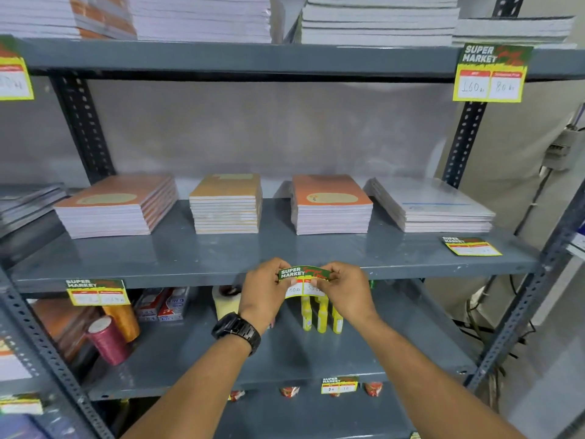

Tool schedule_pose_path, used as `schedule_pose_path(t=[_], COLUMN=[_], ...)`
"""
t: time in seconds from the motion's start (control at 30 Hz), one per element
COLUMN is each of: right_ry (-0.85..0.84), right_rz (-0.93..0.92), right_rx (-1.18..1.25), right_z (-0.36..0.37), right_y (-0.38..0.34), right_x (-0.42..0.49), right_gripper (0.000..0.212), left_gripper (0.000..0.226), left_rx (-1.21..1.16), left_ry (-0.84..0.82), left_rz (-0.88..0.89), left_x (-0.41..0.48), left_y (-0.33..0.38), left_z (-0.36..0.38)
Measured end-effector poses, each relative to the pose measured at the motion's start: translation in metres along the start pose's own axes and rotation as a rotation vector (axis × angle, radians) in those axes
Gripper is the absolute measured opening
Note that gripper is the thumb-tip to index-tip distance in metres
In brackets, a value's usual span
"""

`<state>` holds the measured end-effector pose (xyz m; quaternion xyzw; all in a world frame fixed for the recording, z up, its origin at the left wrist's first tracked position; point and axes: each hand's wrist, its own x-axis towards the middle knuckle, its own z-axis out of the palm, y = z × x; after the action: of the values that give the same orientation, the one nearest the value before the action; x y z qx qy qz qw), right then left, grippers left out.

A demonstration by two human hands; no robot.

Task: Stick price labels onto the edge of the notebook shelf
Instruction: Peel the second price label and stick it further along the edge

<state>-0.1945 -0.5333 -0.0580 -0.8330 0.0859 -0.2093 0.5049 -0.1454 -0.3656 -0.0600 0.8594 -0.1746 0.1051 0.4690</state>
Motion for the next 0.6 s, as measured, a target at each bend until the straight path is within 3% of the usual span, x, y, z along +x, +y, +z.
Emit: schedule_pose_path(t=[0.6], right_ry=[0.144], right_rz=[-0.073], right_rx=[-0.217], right_z=[0.0098], right_y=[0.0059], right_x=[-0.0028], right_gripper=[0.013], left_gripper=[0.016], left_rx=[0.312], left_ry=[0.006], left_rz=[0.142], left_x=[0.008], left_y=[-0.0025], left_z=[0.0021])
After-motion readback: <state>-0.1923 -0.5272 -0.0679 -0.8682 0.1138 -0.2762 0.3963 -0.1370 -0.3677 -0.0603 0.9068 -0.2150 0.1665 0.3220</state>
